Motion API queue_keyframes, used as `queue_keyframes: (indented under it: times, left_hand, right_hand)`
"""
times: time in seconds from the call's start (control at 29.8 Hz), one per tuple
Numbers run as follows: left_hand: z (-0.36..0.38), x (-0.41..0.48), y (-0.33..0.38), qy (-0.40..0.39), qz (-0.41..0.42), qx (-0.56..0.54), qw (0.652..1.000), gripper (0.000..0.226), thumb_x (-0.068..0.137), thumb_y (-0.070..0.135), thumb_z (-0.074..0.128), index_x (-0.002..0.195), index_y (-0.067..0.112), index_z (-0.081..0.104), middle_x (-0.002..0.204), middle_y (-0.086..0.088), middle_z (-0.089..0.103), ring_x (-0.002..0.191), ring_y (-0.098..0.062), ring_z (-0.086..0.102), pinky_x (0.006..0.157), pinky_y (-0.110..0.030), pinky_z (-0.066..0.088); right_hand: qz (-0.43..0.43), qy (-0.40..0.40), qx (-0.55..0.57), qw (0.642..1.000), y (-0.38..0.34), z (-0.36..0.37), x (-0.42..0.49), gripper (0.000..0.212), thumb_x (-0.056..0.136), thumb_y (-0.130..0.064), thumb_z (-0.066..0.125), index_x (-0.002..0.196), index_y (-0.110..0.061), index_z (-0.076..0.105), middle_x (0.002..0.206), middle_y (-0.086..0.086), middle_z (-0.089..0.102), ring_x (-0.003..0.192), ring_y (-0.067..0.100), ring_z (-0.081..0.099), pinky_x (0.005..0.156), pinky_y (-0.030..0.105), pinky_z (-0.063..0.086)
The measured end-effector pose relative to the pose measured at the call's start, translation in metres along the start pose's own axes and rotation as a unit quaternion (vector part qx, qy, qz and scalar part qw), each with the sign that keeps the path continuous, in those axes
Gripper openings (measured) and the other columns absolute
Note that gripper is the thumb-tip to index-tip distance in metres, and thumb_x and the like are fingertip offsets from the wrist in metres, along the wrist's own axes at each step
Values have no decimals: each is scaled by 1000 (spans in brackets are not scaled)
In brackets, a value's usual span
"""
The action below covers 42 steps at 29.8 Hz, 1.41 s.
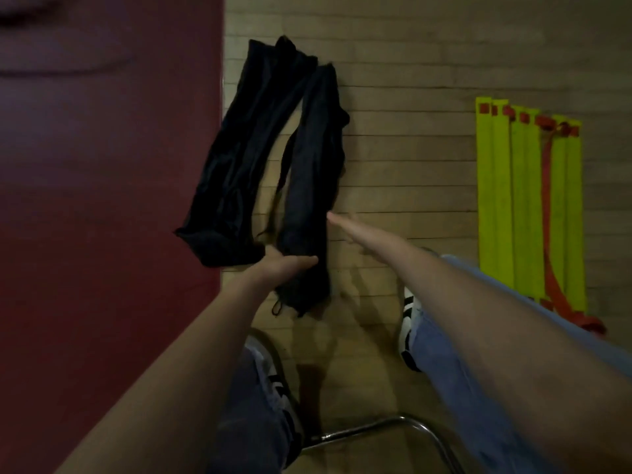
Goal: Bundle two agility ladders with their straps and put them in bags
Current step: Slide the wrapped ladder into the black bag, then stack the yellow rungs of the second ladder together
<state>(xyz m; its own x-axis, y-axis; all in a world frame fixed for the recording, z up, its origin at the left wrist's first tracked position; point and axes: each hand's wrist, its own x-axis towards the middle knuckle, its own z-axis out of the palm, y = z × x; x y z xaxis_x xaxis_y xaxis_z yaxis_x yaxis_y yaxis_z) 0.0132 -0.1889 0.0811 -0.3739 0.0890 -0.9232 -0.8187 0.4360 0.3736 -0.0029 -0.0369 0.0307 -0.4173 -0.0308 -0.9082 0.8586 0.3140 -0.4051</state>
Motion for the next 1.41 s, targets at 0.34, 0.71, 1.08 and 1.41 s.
queue_keyframes:
  times: [0.34,0.71,1.08,1.41]
  left_hand:
    - [25,19,15,21,61,-58,996,55,95,20,51,143,11,27,104,-7,56,81,-15,52,67,-29,41]
    - [109,51,39,-55,78,-23,995,35,95,20,50,129,12,42,103,-9,59,79,-18,55,66,-28,42]
    - [184,126,46,-116,23,-122,985,18,95,16,48,113,14,50,94,-5,62,77,-17,58,66,-27,46]
    - [210,159,44,-129,12,-169,977,15,98,20,42,108,12,50,85,-2,60,71,-13,53,61,-23,43]
  right_hand:
    - [-14,61,-2,998,12,-70,7,41,99,-29,35,133,-6,40,109,15,59,74,18,58,66,26,47]
    - [-16,281,-64,957,93,-212,15,28,95,-12,47,118,3,53,85,5,53,59,4,39,47,9,34]
    - [169,404,-165,883,227,-202,74,55,86,-30,62,127,2,43,134,21,38,123,35,40,96,36,36]
    - [44,505,177,844,198,-193,114,43,87,-30,62,118,-1,57,121,17,58,113,32,53,91,38,42]
